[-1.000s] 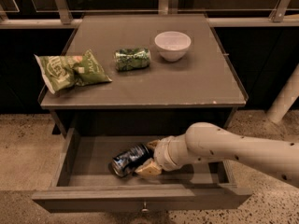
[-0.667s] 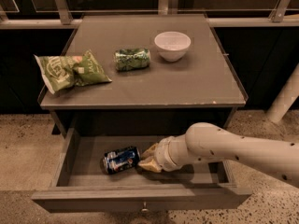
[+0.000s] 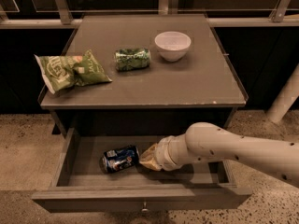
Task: Pick pepsi can from top drawer and place on counter
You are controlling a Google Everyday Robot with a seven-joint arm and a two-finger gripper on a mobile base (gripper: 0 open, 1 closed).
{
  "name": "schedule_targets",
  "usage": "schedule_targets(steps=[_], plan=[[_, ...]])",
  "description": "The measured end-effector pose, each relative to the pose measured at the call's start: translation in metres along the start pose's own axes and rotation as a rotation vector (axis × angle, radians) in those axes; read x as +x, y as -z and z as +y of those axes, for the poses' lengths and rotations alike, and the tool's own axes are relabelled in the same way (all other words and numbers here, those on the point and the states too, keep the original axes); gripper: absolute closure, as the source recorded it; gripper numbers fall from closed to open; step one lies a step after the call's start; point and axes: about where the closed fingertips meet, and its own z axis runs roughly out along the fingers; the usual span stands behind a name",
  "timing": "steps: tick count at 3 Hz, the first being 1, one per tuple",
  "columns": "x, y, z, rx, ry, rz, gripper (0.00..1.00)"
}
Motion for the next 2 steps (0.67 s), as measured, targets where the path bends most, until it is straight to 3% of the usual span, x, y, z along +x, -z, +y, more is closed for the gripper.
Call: schedule_targets(steps=[2], plan=[[0.0, 0.0, 0.0, 0.0, 0.0, 0.0, 0.58]])
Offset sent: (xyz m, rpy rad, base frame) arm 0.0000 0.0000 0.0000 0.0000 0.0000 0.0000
